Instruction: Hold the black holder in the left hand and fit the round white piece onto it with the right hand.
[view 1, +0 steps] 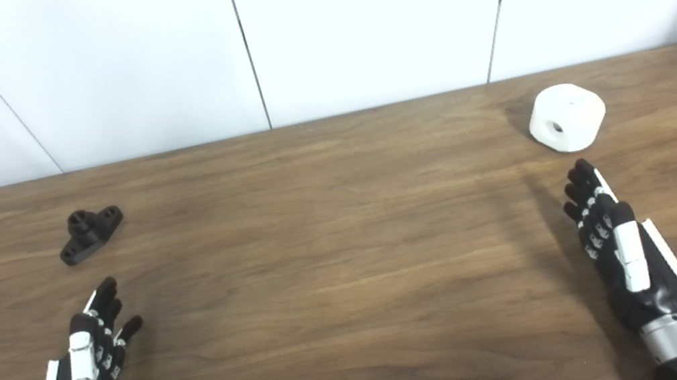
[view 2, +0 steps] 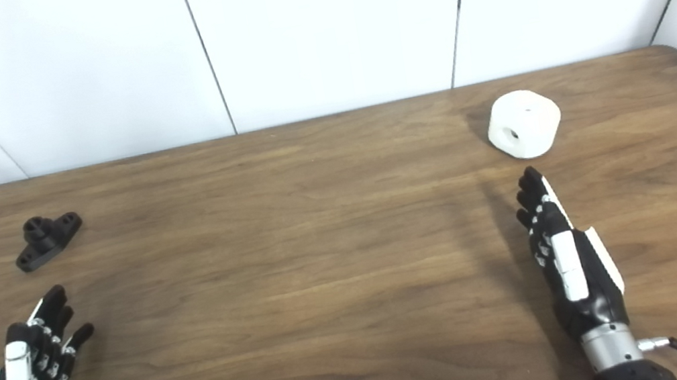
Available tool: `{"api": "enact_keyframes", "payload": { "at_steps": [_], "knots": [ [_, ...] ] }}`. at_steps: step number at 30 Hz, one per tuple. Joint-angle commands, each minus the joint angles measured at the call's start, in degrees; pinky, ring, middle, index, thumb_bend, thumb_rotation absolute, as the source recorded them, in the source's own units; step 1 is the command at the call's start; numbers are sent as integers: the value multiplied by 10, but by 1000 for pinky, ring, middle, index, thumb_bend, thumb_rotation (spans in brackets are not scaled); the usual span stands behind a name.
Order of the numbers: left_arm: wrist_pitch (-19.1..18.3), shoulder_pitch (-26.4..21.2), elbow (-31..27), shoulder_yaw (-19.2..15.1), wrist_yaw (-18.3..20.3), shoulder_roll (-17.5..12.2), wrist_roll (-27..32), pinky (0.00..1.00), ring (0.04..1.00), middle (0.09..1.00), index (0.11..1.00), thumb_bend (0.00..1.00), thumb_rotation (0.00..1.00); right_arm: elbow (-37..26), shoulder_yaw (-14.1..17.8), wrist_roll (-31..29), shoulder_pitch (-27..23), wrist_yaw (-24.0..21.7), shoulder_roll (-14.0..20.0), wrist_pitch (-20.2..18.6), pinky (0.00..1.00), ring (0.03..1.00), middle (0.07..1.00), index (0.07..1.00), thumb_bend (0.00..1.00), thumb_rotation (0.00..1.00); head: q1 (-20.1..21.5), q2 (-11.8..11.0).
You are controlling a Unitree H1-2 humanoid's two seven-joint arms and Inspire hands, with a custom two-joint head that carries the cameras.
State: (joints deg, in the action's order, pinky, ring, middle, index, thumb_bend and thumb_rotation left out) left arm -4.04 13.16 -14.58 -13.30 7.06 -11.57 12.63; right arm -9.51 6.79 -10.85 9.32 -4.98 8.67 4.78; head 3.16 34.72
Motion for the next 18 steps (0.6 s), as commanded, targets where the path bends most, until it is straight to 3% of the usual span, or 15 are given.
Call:
{"api": "enact_keyframes", "payload": {
  "at_steps": [1,18],
  "knots": [
    [3,-6,1,4,-2,-3,-3,1000,996,980,938,480,1000,25,-1,-7,-1,-9,-4,21,1000,1000,1000,1000,668,989,-1,0],
    [5,-3,0,8,0,-4,-3,1000,1000,1000,973,513,1000,24,2,-9,1,-10,-4,17,1000,994,995,1000,660,993,-5,0]
  ]
}}
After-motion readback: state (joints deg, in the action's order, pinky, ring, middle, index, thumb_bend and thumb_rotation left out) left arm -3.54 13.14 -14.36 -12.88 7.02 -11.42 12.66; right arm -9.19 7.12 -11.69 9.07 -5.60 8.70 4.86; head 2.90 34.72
